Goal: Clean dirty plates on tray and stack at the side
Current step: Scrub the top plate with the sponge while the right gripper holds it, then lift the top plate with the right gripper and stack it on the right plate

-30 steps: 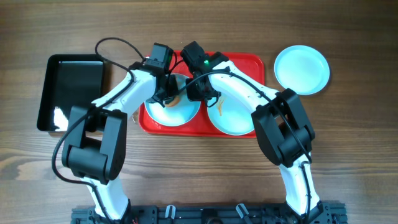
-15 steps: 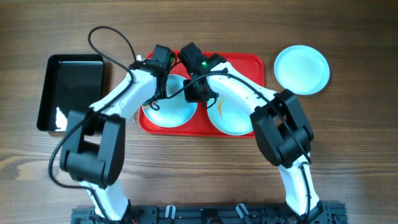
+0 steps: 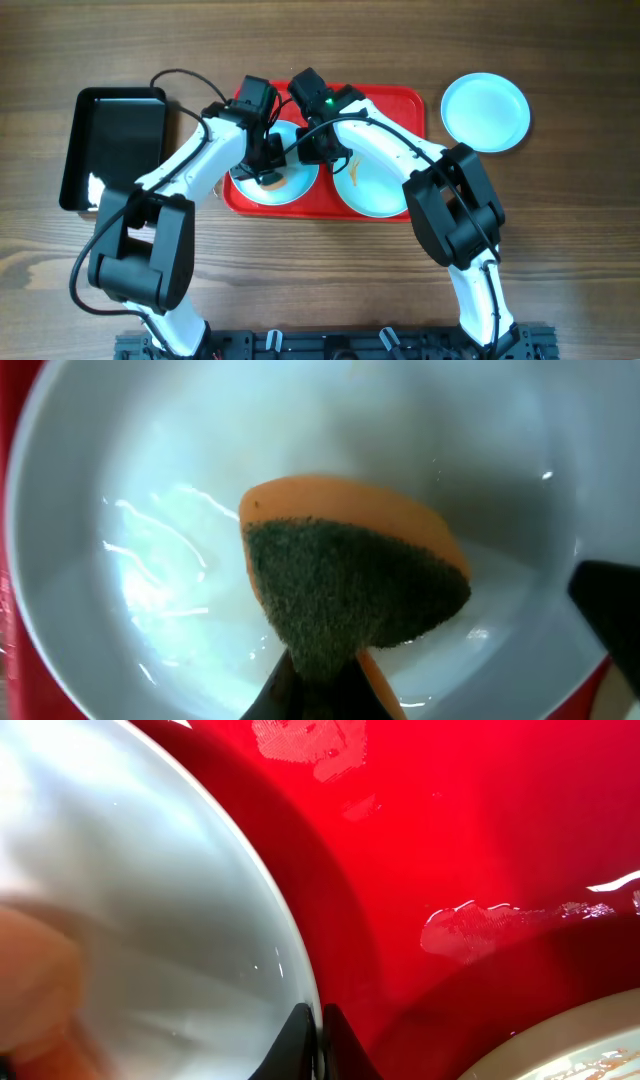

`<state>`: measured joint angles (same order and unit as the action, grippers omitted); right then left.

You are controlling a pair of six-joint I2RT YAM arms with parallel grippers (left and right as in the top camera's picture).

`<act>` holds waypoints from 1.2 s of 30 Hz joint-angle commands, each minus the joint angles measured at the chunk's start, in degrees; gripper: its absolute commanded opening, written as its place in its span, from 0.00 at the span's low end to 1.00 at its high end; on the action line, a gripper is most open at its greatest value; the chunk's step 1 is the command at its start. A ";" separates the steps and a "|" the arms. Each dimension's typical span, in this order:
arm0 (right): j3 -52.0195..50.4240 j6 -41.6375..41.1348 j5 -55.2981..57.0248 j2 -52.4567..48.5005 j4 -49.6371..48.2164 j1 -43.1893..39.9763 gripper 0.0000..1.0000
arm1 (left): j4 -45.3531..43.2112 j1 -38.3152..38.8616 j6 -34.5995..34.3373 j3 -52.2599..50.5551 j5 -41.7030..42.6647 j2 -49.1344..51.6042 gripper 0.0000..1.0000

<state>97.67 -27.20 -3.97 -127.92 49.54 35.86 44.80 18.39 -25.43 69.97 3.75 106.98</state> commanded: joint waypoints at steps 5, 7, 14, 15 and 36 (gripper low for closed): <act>-0.11 0.09 2.67 0.96 0.48 -0.26 0.04 | -0.81 0.20 -1.38 -4.57 -21.86 -0.92 0.04; -0.11 0.07 2.67 0.96 0.48 -0.26 0.04 | -0.83 0.20 -1.51 -4.39 -27.02 -0.92 0.04; -0.11 0.28 2.71 1.07 0.02 -0.26 0.04 | 4.59 0.20 -2.29 2.19 -33.59 -3.34 0.04; -0.02 0.50 2.71 1.20 -0.20 -0.26 0.04 | 4.52 0.22 -2.60 2.82 -32.46 -4.44 0.04; 7.87 35.28 58.58 19.23 -5.84 -1.77 0.04 | 4.46 0.24 -5.07 3.10 -5.66 -13.09 0.04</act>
<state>104.20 -2.96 40.21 -111.33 45.08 31.42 50.68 18.70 -29.74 72.23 -3.44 93.76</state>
